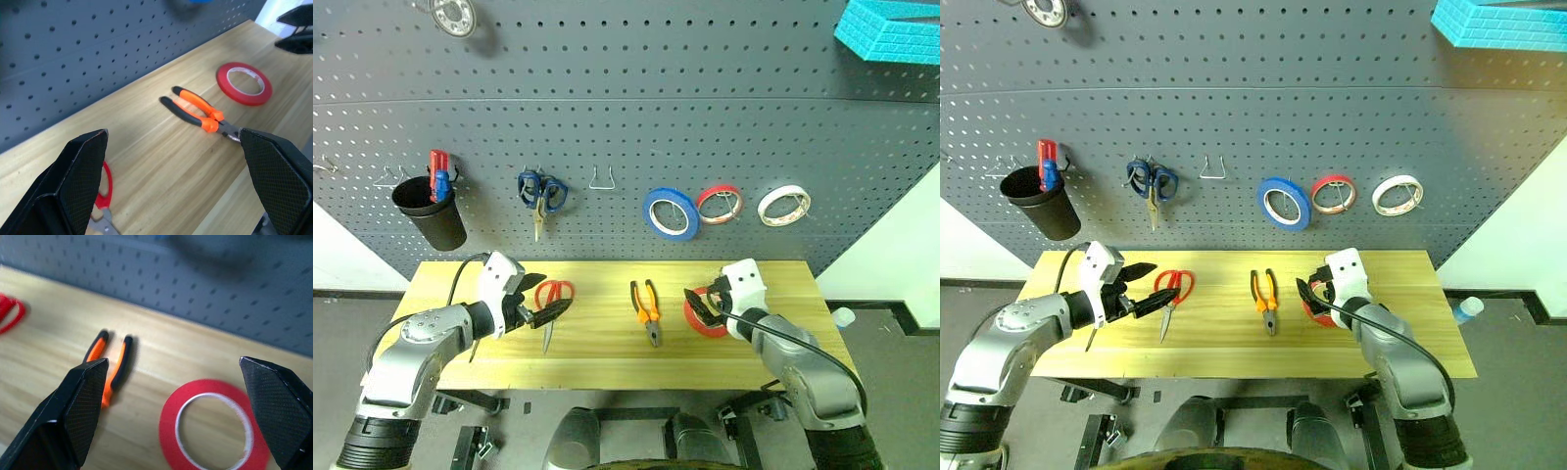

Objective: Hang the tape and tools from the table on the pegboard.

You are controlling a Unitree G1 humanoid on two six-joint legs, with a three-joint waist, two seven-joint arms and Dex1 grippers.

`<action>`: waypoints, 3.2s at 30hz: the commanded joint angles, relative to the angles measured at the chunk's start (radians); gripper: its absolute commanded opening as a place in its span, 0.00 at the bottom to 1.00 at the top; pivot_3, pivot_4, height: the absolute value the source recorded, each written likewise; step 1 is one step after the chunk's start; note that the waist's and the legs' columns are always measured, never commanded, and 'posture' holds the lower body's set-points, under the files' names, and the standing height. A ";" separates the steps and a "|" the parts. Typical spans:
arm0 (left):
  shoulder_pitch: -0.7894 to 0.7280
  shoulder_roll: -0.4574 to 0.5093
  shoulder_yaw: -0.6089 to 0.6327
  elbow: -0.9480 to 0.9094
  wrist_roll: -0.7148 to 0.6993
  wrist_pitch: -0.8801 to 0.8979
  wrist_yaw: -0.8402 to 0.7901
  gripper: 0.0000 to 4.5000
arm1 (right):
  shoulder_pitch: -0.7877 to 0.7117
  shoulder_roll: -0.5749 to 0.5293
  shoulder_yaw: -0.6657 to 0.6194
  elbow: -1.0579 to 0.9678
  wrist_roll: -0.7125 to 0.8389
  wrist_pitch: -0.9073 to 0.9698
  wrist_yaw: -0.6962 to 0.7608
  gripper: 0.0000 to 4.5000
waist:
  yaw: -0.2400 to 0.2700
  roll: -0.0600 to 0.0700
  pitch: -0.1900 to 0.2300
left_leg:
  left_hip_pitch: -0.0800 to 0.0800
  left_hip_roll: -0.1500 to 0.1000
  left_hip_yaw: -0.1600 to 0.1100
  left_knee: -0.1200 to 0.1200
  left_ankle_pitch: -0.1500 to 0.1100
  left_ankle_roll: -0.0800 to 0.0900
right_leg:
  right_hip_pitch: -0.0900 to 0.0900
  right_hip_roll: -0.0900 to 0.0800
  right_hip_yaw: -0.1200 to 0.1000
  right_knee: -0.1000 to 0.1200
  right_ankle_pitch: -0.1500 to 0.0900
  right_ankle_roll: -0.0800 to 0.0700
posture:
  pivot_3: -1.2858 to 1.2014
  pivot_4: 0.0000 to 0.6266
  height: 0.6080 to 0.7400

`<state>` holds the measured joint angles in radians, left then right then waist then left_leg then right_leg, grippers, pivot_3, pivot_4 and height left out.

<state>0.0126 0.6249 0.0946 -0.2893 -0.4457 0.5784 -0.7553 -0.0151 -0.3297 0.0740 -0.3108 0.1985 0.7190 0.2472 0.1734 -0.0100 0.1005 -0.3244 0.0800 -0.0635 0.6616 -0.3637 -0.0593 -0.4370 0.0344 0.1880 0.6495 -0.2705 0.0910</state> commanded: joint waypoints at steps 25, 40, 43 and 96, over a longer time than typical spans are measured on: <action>0.107 0.011 -0.037 -0.161 0.007 0.027 0.035 0.99 | -0.143 0.044 0.106 0.247 -0.088 0.006 0.050 1.00 | -0.002 0.005 0.082 | -0.015 0.000 0.000 0.000 0.003 -0.005 | -0.015 0.000 0.000 0.000 0.000 0.001 | 0.66 0.31 0.90; 0.152 0.024 -0.008 -0.234 -0.018 0.076 0.043 0.99 | -0.178 0.049 0.090 0.335 -0.093 -0.071 0.081 1.00 | -0.005 0.005 0.109 | -0.016 0.001 0.000 0.000 0.002 -0.004 | -0.016 0.000 0.000 0.000 0.000 0.001 | 0.67 0.34 0.90; 0.157 0.029 -0.004 -0.242 -0.024 0.084 0.043 0.99 | -0.183 0.043 0.079 0.358 -0.096 -0.085 0.080 1.00 | -0.009 0.005 0.113 | -0.016 0.001 0.000 0.000 0.002 -0.004 | -0.016 0.000 0.000 0.000 0.000 0.001 | 0.67 0.35 0.90; 0.172 0.095 0.068 -0.292 -0.087 0.152 0.041 1.00 | -0.149 0.045 0.036 0.438 -0.161 -0.052 0.064 0.17 | -0.024 -0.003 0.147 | -0.026 0.001 -0.001 0.001 0.003 -0.005 | -0.025 0.000 -0.001 0.000 0.000 0.001 | 0.68 0.43 0.90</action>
<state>0.1836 0.7092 0.1405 -0.5682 -0.5234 0.7337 -0.7149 -0.1917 -0.2929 0.0996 0.0925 0.0434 0.6489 0.3112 0.1496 -0.0132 0.2475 -0.3500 0.0813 -0.0642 0.6623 -0.3608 -0.0647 -0.4623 0.0343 0.1871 0.6493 -0.2702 0.0919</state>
